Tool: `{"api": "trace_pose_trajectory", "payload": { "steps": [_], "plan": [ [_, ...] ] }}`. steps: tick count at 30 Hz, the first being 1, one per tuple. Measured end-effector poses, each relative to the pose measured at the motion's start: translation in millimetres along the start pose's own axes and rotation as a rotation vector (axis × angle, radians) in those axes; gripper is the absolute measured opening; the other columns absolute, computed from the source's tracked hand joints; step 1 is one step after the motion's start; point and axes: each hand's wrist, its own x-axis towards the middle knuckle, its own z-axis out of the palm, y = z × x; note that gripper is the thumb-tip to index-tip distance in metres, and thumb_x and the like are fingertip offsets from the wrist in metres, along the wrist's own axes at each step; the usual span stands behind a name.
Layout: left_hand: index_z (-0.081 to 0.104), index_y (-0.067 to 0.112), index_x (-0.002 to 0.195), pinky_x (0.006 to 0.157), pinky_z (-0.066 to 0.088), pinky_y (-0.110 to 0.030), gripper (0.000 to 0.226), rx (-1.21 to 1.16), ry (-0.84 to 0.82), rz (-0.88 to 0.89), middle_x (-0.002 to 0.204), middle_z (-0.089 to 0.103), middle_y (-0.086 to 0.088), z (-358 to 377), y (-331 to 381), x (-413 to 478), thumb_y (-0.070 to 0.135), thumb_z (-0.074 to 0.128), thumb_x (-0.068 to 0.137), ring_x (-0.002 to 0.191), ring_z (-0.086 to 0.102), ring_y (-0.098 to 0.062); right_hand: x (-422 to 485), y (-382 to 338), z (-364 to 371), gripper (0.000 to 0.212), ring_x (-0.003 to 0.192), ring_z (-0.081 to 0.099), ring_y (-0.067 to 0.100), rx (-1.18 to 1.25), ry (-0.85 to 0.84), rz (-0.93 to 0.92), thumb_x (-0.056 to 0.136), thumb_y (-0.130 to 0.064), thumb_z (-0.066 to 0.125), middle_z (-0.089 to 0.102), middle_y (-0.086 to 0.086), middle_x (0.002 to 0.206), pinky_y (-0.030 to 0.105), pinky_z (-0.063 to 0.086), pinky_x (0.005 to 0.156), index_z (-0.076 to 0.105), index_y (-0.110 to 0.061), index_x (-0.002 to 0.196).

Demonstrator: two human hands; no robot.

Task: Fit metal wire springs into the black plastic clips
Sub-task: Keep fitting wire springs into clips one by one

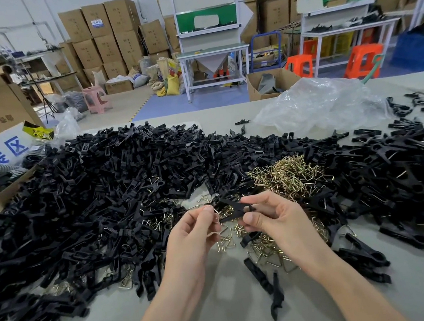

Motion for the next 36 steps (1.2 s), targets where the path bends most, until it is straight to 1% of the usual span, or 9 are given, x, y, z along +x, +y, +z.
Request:
{"api": "trace_pose_trajectory", "payload": {
  "steps": [5, 10, 16, 20, 25, 29, 32, 34, 36],
  "plan": [
    [0.069, 0.016, 0.077, 0.067, 0.049, -0.027, 0.017, -0.08, 0.009, -0.014, 0.074, 0.064, 0.0, -1.3, 3.4, -1.3, 0.019, 0.064, 0.094, 0.064, 0.058, -0.009, -1.7, -0.3, 0.7, 0.028, 0.083, 0.075, 0.016, -0.059, -0.026, 0.018, 0.083, -0.013, 0.08, 0.079, -0.001, 0.1, 0.021, 0.057, 0.077, 0.074, -0.038, 0.095],
    [0.069, 0.016, 0.081, 0.063, 0.048, -0.024, 0.013, -0.039, -0.016, -0.039, 0.08, 0.066, -0.003, -0.7, -0.6, -3.3, 0.024, 0.067, 0.091, 0.067, 0.057, -0.01, -4.1, -1.3, 4.9, 0.024, 0.08, 0.075, 0.013, -0.103, -0.059, 0.026, 0.077, -0.024, 0.082, 0.079, -0.003, 0.098, 0.018, 0.055, 0.074, 0.073, -0.041, 0.092],
    [0.067, 0.013, 0.082, 0.057, 0.047, -0.024, 0.011, -0.115, -0.038, -0.088, 0.073, 0.063, -0.003, 8.4, -8.7, -6.4, 0.023, 0.071, 0.082, 0.061, 0.056, -0.011, -4.6, 1.7, 4.4, 0.025, 0.084, 0.075, 0.014, -0.135, -0.062, 0.009, 0.073, -0.033, 0.082, 0.079, -0.003, 0.096, 0.017, 0.054, 0.077, 0.072, -0.032, 0.096],
    [0.068, 0.009, 0.101, 0.066, 0.053, -0.029, 0.028, -0.109, -0.197, -0.181, 0.093, 0.071, -0.009, 1.7, -4.5, -4.8, 0.029, 0.068, 0.082, 0.071, 0.062, -0.015, -2.8, 2.4, 1.7, 0.021, 0.08, 0.074, 0.011, -0.121, -0.018, 0.001, 0.081, -0.018, 0.082, 0.079, -0.004, 0.095, 0.017, 0.054, 0.077, 0.075, -0.029, 0.098],
    [0.079, 0.018, 0.096, 0.072, 0.056, -0.031, 0.022, -0.177, -0.518, -0.328, 0.101, 0.073, -0.005, -8.4, 3.1, -4.4, 0.033, 0.064, 0.092, 0.078, 0.065, -0.014, -4.0, -3.4, -2.8, 0.026, 0.073, 0.068, 0.012, -0.007, -0.011, -0.015, 0.077, -0.028, 0.076, 0.076, 0.008, 0.081, 0.019, 0.055, 0.072, 0.081, -0.03, 0.103],
    [0.075, 0.008, 0.105, 0.072, 0.059, -0.032, 0.036, -0.252, -0.598, -0.334, 0.099, 0.072, -0.011, -7.5, 3.3, -6.1, 0.036, 0.077, 0.083, 0.08, 0.069, -0.018, -4.5, -5.4, -3.2, 0.025, 0.07, 0.066, 0.011, 0.064, -0.024, 0.01, 0.078, -0.025, 0.074, 0.074, 0.008, 0.078, 0.019, 0.055, 0.068, 0.082, -0.025, 0.102],
    [0.063, 0.001, 0.12, 0.068, 0.06, -0.036, 0.052, -0.324, -0.596, -0.38, 0.097, 0.069, -0.018, -6.3, 0.1, -7.8, 0.029, 0.082, 0.08, 0.077, 0.071, -0.026, -4.7, -6.8, -4.3, 0.027, 0.077, 0.068, 0.023, 0.053, -0.028, 0.018, 0.08, -0.025, 0.072, 0.077, 0.008, 0.089, 0.027, 0.058, 0.072, 0.081, -0.023, 0.105],
    [0.069, 0.007, 0.117, 0.068, 0.06, -0.036, 0.036, -0.343, -0.618, -0.387, 0.103, 0.069, -0.02, -5.8, 0.3, -10.0, 0.027, 0.073, 0.086, 0.078, 0.07, -0.026, -4.3, -5.6, -6.0, 0.026, 0.093, 0.069, 0.041, 0.055, -0.047, 0.029, 0.084, -0.022, 0.069, 0.078, 0.009, 0.105, 0.041, 0.059, 0.087, 0.08, -0.02, 0.108],
    [0.076, 0.015, 0.103, 0.068, 0.06, -0.033, 0.019, -0.354, -0.618, -0.389, 0.109, 0.069, -0.021, -4.3, 0.2, -11.6, 0.025, 0.066, 0.091, 0.079, 0.07, -0.023, -4.1, -5.0, -7.3, 0.026, 0.103, 0.069, 0.04, 0.062, -0.059, 0.045, 0.086, -0.021, 0.068, 0.077, 0.009, 0.111, 0.043, 0.059, 0.092, 0.08, -0.021, 0.109]
  ]
}}
